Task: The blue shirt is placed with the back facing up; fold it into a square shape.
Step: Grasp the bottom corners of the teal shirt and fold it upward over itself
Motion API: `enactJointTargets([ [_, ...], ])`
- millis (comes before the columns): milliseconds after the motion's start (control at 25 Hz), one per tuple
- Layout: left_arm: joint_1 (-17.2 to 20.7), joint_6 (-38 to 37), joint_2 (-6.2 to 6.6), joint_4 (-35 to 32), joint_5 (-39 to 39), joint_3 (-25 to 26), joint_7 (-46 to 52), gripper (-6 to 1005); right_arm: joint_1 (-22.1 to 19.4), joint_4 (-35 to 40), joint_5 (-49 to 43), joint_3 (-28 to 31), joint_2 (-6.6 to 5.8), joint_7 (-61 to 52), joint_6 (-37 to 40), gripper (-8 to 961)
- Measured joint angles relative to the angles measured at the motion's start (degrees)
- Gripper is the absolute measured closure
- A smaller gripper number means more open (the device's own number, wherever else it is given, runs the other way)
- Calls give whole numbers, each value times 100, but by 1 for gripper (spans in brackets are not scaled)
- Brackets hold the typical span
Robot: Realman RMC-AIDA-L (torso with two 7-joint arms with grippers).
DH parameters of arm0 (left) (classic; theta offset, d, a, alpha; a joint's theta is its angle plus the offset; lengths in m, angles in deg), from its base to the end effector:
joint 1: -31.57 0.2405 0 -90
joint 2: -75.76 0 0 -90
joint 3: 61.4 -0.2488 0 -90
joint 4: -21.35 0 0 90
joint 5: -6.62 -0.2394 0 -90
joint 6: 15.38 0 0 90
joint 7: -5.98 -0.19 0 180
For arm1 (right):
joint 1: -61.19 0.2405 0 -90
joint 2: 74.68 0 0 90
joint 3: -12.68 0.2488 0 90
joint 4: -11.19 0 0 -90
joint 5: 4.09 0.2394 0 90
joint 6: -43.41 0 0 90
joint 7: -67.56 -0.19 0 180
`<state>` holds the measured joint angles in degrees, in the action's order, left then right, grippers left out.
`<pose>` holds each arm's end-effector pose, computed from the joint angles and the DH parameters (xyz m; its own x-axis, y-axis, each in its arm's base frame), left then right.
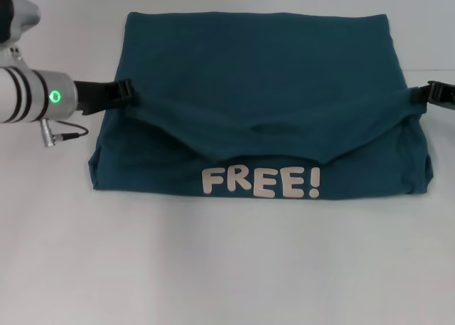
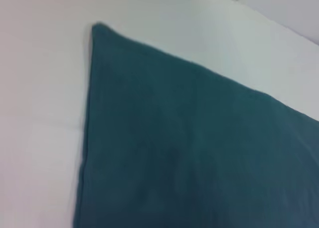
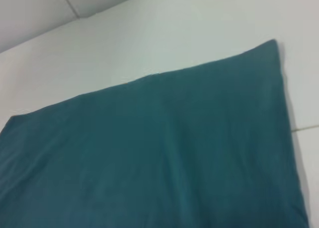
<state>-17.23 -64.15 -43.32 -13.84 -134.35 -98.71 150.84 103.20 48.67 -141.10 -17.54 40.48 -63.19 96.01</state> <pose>-0.2562 0.5112 -0.0210 0.2551 0.7522 0.6075 0.9555 -0.0998 -0.2777 0.3178 0.4928 0.0399 0.3236 -0.6859 -0.6518 -0.9311 -0.1082 -0.3484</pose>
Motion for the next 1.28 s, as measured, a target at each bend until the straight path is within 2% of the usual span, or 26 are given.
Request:
enactJointTargets([
  [240, -95, 776, -37, 76, 0, -421, 0, 982, 198, -116, -1, -147, -44, -2, -495, 897],
  [520, -297, 1228, 2, 389, -75, -467, -3, 982, 453, -365, -32, -462, -108, -3, -988, 874],
  [720, -393, 1487, -17, 421, -84, -479, -4, 983, 599, -544, -36, -717, -138, -3, -1342, 858],
  [840, -437, 1564, -18, 423, -85, -486, -6, 983, 682, -594, -48, -759, -154, -4, -1393, 848],
  [1040, -501, 1671, -22, 432, -102, -489, -8, 983, 840, -754, -55, -957, -298, -216, -1334, 831],
  [1280, -520, 1814, -40, 441, -124, -687, -10, 982, 879, -754, -55, -1081, -322, -301, -1371, 812],
])
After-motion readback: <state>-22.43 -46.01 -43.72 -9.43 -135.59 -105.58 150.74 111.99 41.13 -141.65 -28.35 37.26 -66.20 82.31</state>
